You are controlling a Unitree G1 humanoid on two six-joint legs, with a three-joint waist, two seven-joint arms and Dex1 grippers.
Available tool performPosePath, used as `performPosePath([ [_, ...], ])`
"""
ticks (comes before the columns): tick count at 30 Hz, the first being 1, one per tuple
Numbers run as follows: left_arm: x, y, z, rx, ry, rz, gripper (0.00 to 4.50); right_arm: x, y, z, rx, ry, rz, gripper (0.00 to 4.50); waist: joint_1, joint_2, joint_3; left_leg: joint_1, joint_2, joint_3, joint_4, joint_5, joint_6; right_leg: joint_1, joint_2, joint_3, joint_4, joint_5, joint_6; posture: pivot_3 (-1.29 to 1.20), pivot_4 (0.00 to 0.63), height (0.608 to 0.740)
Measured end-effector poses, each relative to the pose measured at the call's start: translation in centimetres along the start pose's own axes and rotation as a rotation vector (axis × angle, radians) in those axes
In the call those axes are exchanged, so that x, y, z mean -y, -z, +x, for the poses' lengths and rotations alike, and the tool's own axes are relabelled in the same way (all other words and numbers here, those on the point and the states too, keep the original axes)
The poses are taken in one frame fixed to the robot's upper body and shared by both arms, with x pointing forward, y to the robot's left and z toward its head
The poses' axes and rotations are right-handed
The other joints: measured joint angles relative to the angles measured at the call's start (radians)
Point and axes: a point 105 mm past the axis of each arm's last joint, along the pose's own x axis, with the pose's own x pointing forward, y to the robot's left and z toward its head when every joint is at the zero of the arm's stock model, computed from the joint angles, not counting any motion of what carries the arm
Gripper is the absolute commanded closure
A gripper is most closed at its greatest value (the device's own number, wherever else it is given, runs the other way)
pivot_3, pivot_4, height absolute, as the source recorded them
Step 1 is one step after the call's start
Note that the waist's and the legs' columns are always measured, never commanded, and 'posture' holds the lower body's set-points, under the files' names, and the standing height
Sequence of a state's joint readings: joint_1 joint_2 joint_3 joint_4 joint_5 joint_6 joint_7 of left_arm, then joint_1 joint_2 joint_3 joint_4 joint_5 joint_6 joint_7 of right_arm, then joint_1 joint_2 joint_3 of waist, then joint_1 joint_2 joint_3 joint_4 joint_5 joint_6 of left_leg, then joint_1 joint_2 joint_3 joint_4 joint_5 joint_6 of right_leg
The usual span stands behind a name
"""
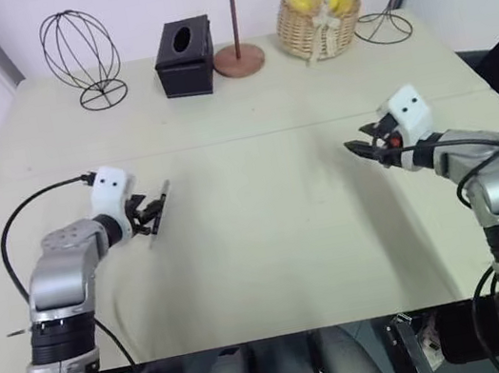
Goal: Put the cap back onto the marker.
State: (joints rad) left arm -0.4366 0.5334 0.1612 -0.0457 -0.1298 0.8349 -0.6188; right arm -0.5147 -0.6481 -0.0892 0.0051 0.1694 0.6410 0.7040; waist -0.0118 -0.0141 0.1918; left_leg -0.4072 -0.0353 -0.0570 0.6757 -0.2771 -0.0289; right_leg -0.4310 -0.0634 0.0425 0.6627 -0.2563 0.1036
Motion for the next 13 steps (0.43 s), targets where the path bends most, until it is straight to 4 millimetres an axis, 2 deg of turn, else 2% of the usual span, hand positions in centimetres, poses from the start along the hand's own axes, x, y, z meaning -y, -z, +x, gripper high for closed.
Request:
performPosePath([
  [1,-0.1,-0.2,-0.1,0.012,-0.003,-0.002,0.04,0.0,0.0,0.0,0.001,-0.001,-0.002,2.26,0.000,0.000,0.000,0.000,0.000,0.000,0.000,0.000,0.000,0.000,0.000,0.000,0.000,0.000,0.000,0.00,0.150,0.740],
  [5,-0.7,-1.5,-0.4,0.062,-0.016,0.014,0.04,0.2,0.0,0.1,0.002,0.006,-0.001,2.26,-0.001,0.000,0.000,0.000,0.000,0.000,0.000,0.000,0.000,0.000,0.000,0.000,0.000,0.000,0.000,0.00,0.150,0.740],
  [7,-1.3,-2.9,-0.8,0.105,-0.021,0.010,0.04,0.3,0.1,0.1,0.000,0.014,0.003,2.26,-0.002,0.000,0.000,0.000,0.000,0.000,0.000,0.000,0.000,0.000,0.000,0.000,0.000,0.000,0.000,0.00,0.150,0.740],
  [11,-5.0,-5.2,-3.6,0.171,-0.107,0.041,0.04,0.8,0.3,-0.2,0.004,0.050,0.024,2.26,-0.008,0.000,0.000,0.000,0.000,0.000,0.000,0.000,0.000,0.000,0.001,0.000,0.000,0.000,0.000,0.00,0.150,0.740],
  [13,-6.5,-5.4,-4.6,0.174,-0.149,0.050,0.04,1.2,0.7,-0.5,-0.001,0.072,0.036,2.26,-0.006,0.000,0.000,0.000,0.000,0.000,0.000,0.000,0.000,0.000,0.001,0.000,0.000,0.000,0.000,0.00,0.150,0.740],
])
